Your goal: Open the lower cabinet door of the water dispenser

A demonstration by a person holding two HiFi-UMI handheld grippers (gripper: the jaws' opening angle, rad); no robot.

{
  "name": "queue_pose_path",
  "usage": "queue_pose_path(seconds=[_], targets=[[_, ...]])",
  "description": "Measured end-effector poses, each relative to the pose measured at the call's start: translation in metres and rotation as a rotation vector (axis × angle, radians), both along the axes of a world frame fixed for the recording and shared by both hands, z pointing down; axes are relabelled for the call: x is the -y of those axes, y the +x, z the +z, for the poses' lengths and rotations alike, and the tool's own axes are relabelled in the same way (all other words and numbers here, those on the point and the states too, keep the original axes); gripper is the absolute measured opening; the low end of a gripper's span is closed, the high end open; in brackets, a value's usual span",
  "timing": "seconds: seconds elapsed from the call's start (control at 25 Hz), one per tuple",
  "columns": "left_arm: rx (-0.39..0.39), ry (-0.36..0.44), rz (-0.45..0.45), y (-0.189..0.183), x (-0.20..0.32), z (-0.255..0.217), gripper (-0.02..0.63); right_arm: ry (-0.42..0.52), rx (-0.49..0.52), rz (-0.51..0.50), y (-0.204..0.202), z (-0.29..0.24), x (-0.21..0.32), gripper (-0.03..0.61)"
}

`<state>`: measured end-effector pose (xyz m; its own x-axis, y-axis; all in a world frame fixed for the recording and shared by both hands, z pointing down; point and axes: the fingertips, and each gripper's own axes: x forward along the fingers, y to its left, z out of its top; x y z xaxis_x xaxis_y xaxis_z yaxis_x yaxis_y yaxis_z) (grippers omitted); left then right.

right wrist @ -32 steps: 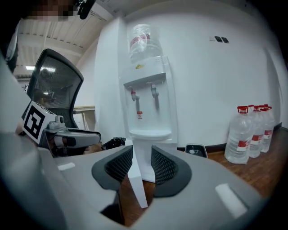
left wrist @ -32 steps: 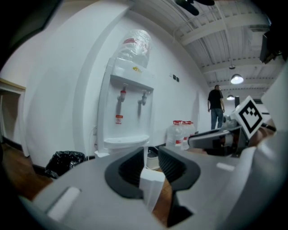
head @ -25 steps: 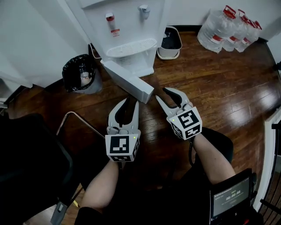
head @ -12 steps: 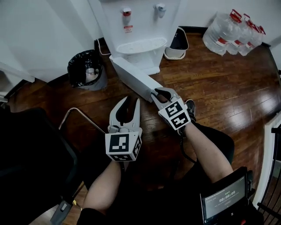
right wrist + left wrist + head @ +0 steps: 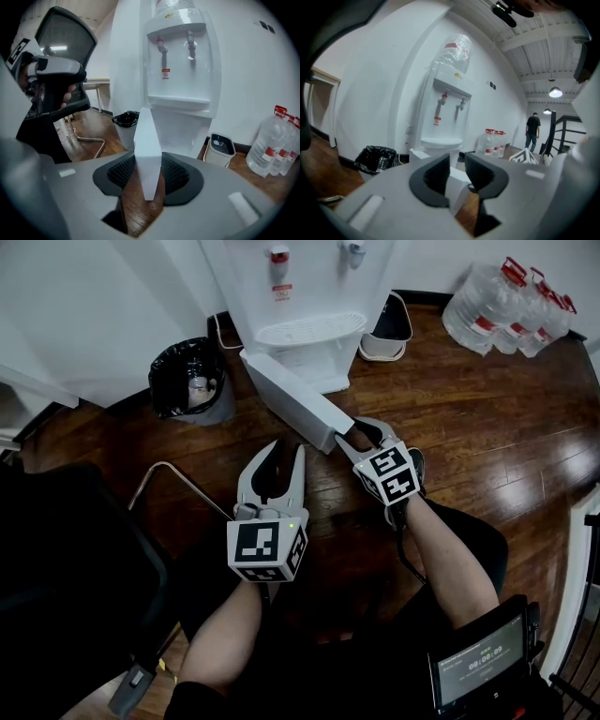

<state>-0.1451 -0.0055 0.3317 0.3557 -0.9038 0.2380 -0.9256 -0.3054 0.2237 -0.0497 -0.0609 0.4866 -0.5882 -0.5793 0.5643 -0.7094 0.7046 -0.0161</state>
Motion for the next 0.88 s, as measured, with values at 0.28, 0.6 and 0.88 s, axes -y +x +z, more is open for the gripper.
queue_pose_path(seconds=[0.28,0.6,0.88], targets=[[0.009,-0.028,-0.016,-0.003,0.002,0.009,0.123,-0.046,0.041,-0.090,-0.048,-0.006,-0.041,0.172],[-0.010,-0.018,-0.054,-0.014,0.001,0.003,0.123,-0.067,0.090,-0.200,-0.112,-0.007,-0.073,0.189],[-0.035,-0.004,-0.100,-0.029,0.005,-0.008,0.117,-0.078,0.126,-0.254,-0.153,-0.009,-0.089,0.153]])
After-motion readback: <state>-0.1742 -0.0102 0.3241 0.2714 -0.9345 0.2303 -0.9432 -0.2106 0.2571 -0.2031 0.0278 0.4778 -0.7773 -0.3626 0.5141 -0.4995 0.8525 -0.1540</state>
